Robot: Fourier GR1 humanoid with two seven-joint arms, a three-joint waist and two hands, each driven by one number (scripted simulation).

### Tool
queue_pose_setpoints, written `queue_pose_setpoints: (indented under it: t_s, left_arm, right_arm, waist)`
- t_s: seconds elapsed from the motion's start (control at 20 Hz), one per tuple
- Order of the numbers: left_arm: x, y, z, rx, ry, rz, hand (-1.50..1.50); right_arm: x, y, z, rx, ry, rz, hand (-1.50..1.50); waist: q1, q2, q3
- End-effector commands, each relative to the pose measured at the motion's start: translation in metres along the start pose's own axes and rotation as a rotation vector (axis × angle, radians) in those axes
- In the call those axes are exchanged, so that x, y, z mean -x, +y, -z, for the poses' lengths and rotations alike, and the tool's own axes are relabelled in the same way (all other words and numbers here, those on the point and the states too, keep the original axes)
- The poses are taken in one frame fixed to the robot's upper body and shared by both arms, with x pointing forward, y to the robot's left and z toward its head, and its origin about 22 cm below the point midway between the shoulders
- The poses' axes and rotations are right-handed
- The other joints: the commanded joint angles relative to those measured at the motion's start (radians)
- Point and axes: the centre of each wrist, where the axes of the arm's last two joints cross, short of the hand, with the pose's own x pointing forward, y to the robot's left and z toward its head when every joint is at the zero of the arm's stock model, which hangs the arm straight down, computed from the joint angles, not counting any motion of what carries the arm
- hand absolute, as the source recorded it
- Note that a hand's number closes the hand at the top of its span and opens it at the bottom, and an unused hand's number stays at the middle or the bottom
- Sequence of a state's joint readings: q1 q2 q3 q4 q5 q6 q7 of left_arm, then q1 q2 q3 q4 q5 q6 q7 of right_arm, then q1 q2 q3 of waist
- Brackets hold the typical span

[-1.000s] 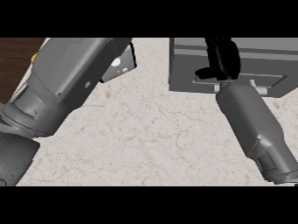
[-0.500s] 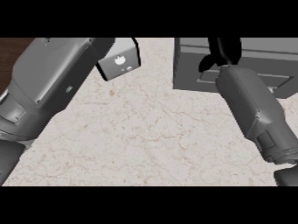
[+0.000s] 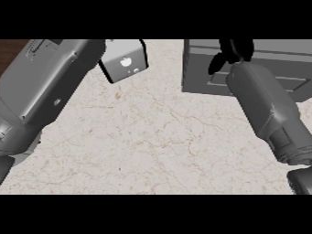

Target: Pick up the can, place it into the drawer and close the drawer

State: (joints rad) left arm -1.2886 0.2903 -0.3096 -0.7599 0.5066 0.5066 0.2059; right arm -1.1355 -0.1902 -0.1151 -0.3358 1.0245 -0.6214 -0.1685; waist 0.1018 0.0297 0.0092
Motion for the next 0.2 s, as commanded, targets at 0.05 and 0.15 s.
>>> queue_pose_setpoints:
  t_s: [0.05, 0.15]
  left_arm:
    - [0.004, 0.012, -0.006, 0.008, 0.009, 0.010, -1.50]
    - [-0.001, 0.011, -0.010, 0.020, -0.003, -0.007, -1.50]
  right_arm:
    - [-0.031, -0.027, 0.032, 0.139, -0.020, 0.153, -1.50]
    - [-0.017, -0.032, 0.032, 0.138, -0.013, 0.144, -1.50]
  waist:
    - [0.014, -0.016, -0.007]
    - [0.022, -0.012, -0.006]
